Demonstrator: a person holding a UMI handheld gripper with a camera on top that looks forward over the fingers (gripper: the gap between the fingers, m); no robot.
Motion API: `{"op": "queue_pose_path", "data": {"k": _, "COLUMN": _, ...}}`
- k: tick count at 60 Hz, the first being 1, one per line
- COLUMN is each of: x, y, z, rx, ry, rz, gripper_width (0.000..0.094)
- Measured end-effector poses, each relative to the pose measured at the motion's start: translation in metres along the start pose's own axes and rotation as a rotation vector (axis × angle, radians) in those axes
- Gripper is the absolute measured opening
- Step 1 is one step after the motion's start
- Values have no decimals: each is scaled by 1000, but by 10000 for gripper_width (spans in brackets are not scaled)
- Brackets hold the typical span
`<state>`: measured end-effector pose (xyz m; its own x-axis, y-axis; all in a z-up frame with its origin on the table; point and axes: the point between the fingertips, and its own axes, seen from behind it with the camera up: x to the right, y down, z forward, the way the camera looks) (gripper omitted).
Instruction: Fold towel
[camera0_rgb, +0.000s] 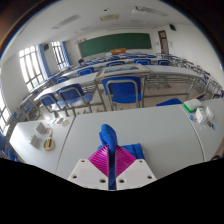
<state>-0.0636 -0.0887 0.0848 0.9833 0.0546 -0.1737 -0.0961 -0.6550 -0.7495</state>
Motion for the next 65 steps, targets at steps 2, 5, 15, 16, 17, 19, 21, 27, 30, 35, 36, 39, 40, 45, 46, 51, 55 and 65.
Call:
{"op": "queue_pose_path", "data": {"k": 2, "x": 20, "y": 5, "z": 5, "rx": -20, "ry": 40, "rz": -16, "gripper_width": 128}}
{"op": "queue_pose_path", "data": {"k": 5, "x": 43, "y": 10, "z": 10, "rx": -36, "ry": 100, "rz": -34, "gripper_width": 312}}
{"op": "queue_pose_path", "data": {"k": 15, "x": 107, "y": -7, "z": -24, "rx": 11, "ry": 262, "rz": -88, "gripper_width": 845}}
{"op": "queue_pose_path", "data": {"k": 16, "x": 105, "y": -3, "z": -30, "rx": 21, "ry": 272, "rz": -88, "gripper_width": 846}}
{"op": "queue_pose_path", "data": {"k": 17, "x": 104, "y": -3, "z": -36, "rx": 28, "ry": 280, "rz": -89, "gripper_width": 848}}
{"op": "queue_pose_path", "data": {"k": 19, "x": 99, "y": -3, "z": -47, "rx": 39, "ry": 287, "rz": -91, "gripper_width": 844}}
{"op": "queue_pose_path", "data": {"k": 21, "x": 91, "y": -6, "z": -59, "rx": 46, "ry": 289, "rz": -93, "gripper_width": 847}}
{"op": "queue_pose_path", "data": {"k": 27, "x": 64, "y": -2, "z": -95, "rx": 68, "ry": 279, "rz": -82, "gripper_width": 847}}
{"op": "queue_pose_path", "data": {"k": 30, "x": 43, "y": 1, "z": -114, "rx": 77, "ry": 274, "rz": -79, "gripper_width": 845}}
{"op": "queue_pose_path", "data": {"k": 35, "x": 13, "y": 8, "z": -146, "rx": 95, "ry": 268, "rz": -77, "gripper_width": 849}}
{"op": "queue_pose_path", "data": {"k": 36, "x": 7, "y": 10, "z": -153, "rx": 98, "ry": 267, "rz": -78, "gripper_width": 852}}
{"op": "queue_pose_path", "data": {"k": 39, "x": -13, "y": 16, "z": -172, "rx": 114, "ry": 271, "rz": -80, "gripper_width": 854}}
{"op": "queue_pose_path", "data": {"k": 40, "x": -18, "y": 18, "z": -178, "rx": 118, "ry": 271, "rz": -81, "gripper_width": 851}}
{"op": "queue_pose_path", "data": {"k": 45, "x": -44, "y": 31, "z": -207, "rx": 133, "ry": 276, "rz": -91, "gripper_width": 849}}
{"op": "queue_pose_path", "data": {"k": 46, "x": -48, "y": 33, "z": -212, "rx": 137, "ry": 280, "rz": -94, "gripper_width": 849}}
{"op": "queue_pose_path", "data": {"k": 51, "x": -64, "y": 44, "z": -239, "rx": 154, "ry": 298, "rz": -108, "gripper_width": 851}}
{"op": "queue_pose_path", "data": {"k": 55, "x": -74, "y": 52, "z": -256, "rx": 163, "ry": 306, "rz": -111, "gripper_width": 850}}
{"op": "queue_pose_path", "data": {"k": 65, "x": -90, "y": 62, "z": -283, "rx": 171, "ry": 322, "rz": -137, "gripper_width": 852}}
